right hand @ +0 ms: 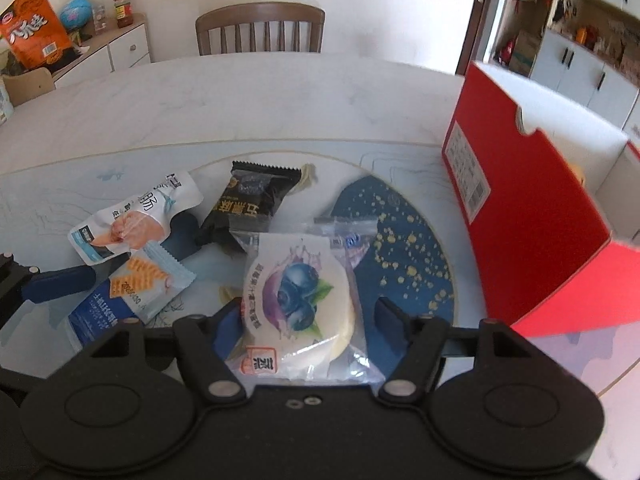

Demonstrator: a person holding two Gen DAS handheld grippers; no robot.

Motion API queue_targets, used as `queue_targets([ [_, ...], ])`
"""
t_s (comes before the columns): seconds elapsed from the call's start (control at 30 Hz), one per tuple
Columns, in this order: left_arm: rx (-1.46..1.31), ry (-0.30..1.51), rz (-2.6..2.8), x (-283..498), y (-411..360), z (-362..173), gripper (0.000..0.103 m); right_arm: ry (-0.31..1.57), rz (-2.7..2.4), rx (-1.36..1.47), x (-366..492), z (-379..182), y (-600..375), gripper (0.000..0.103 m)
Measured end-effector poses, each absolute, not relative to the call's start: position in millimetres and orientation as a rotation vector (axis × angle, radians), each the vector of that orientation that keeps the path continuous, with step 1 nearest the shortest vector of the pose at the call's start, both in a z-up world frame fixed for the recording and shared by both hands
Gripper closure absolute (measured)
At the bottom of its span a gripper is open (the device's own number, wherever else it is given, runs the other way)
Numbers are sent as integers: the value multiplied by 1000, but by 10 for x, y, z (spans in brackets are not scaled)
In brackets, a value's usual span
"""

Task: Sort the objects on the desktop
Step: 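Grasp the blueberry bun bag with the right gripper while the left grasps the blue cracker packet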

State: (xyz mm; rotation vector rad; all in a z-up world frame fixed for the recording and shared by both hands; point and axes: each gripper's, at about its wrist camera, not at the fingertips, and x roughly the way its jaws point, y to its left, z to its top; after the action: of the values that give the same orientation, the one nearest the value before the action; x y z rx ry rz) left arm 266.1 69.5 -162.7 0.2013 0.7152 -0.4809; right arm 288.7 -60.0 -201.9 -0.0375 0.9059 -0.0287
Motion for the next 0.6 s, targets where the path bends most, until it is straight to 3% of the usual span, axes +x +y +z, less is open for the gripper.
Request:
queue_targets([
  [0.13,206,707,-485,2644,677,-1614,41,899,-22,-29,2892,-2015,-611,43],
  [0.27,210,704,-486,2622,655,-1608,49,903,-21,-25,2873,-2004,-634,46],
  [0.37,217,703,-498,2602,619,-1593,62,905,-24,-22,2872,-2005,-631,47],
  [0.6,204,708,-499,2589,575,-1585,67,910,-21,9,2767,-1956,-701,48],
])
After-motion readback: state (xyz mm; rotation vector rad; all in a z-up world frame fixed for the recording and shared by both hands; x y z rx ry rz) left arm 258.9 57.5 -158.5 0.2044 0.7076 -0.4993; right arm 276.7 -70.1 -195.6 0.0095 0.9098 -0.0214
